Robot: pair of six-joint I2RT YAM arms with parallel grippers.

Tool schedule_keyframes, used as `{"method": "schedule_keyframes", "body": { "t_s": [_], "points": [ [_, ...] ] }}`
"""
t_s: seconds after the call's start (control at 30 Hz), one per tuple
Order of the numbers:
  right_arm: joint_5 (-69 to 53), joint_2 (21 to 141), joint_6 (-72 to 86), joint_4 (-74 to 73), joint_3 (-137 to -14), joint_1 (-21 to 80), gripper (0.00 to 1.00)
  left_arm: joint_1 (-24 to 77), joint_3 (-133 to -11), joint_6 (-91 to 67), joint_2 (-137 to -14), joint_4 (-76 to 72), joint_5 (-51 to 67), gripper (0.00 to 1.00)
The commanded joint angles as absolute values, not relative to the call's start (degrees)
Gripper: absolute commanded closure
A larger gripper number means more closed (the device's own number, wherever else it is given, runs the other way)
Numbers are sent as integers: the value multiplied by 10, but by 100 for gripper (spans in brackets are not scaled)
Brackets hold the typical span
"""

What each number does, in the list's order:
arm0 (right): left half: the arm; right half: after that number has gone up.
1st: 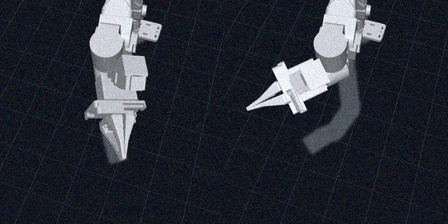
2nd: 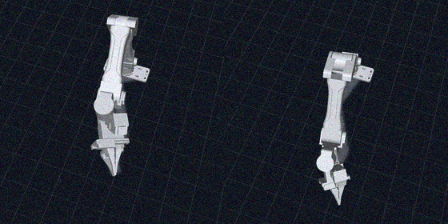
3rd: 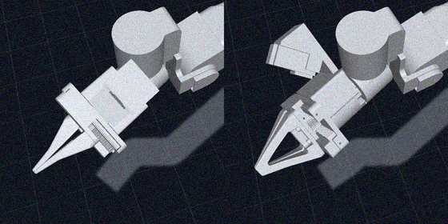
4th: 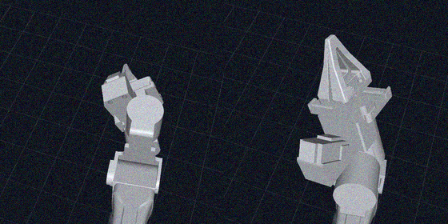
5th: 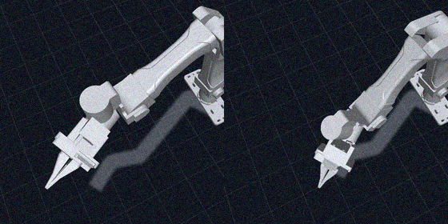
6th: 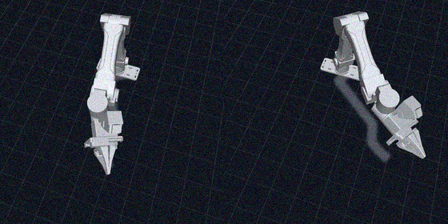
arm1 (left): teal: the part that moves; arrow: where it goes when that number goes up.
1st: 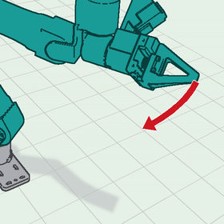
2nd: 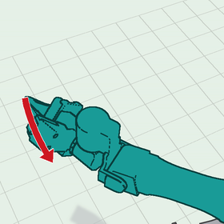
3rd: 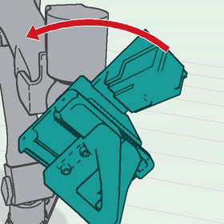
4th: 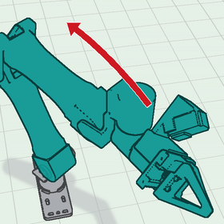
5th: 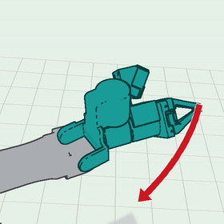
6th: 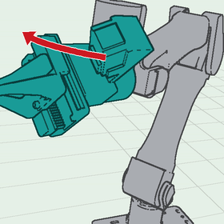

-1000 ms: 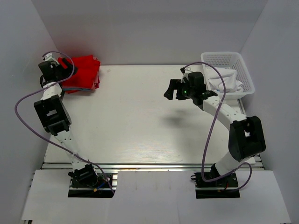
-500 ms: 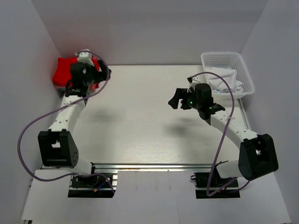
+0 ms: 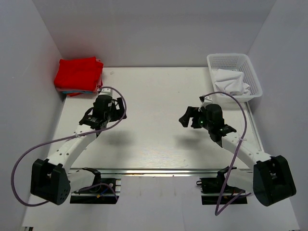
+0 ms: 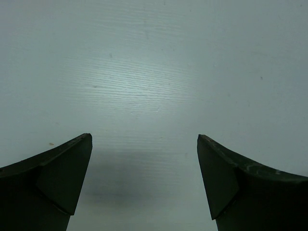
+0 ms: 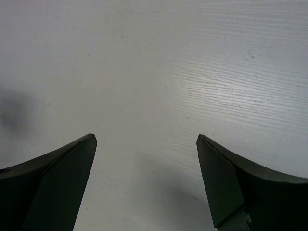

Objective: Fold and stack the t-shirts
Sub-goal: Smooth out wrinkles on the folded tshirt

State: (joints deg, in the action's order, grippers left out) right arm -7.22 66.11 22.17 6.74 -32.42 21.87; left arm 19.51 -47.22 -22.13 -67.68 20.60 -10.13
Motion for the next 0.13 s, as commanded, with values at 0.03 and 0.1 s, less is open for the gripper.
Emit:
{"method": "schedule_keyframes", "body": {
  "t_s": [0.03, 0.1],
  "points": [
    [-60, 634, 227, 141, -312, 219, 10, 207, -467, -224, -612, 228, -179, 0],
    [-60, 627, 222, 144, -313, 219, 10, 207, -442, -203, -593, 208, -155, 0]
  ]
}}
